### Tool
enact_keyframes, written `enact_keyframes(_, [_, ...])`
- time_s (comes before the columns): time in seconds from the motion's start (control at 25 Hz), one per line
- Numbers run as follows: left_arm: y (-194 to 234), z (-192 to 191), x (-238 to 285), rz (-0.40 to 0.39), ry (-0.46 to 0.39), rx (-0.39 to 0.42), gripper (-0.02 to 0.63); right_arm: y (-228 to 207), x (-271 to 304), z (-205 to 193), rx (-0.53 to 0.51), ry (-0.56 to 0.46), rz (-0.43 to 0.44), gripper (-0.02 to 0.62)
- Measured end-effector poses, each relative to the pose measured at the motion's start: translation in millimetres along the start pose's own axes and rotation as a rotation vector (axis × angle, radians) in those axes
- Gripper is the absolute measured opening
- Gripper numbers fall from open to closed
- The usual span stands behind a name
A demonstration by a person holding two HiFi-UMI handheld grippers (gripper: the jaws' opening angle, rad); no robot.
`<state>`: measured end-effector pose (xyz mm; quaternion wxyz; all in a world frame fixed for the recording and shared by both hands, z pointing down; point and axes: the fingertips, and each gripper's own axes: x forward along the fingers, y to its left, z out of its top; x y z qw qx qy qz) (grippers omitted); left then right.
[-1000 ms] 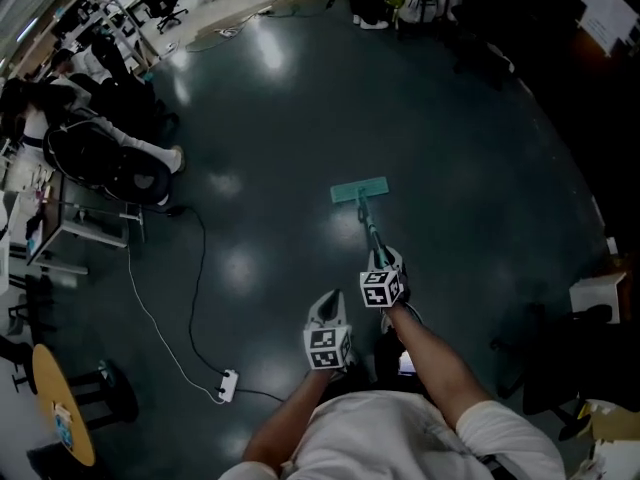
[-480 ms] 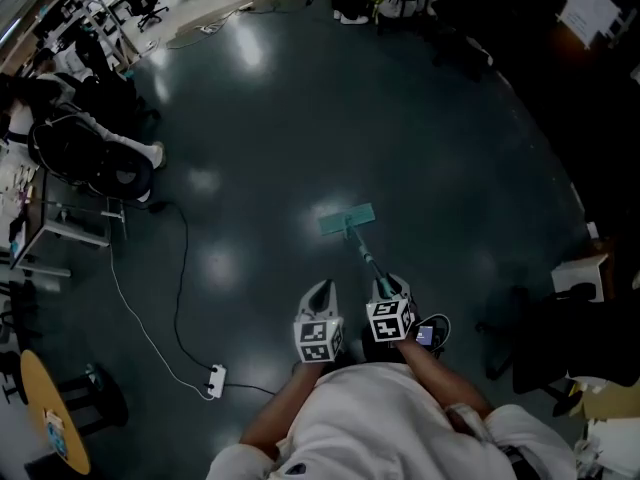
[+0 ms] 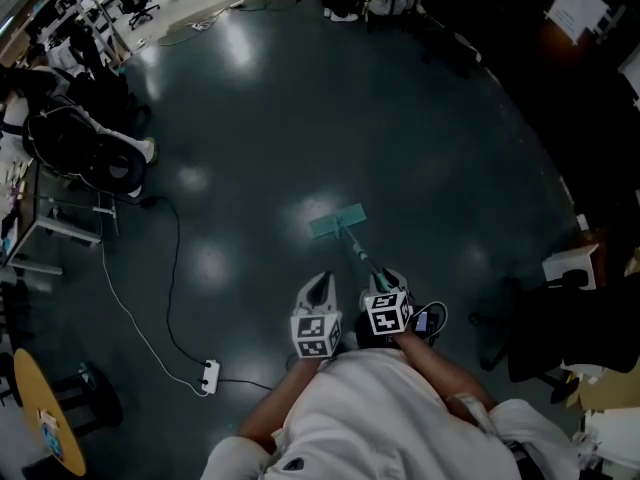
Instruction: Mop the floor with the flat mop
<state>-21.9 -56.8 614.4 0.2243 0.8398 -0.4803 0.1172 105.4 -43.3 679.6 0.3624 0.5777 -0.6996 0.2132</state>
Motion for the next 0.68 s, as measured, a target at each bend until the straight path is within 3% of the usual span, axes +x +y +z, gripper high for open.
enact_keyframes(0.68, [0, -6, -16, 0.001, 0.005, 0.003, 0.006, 11, -3, -7, -0.006, 0.000, 0.002, 0.107])
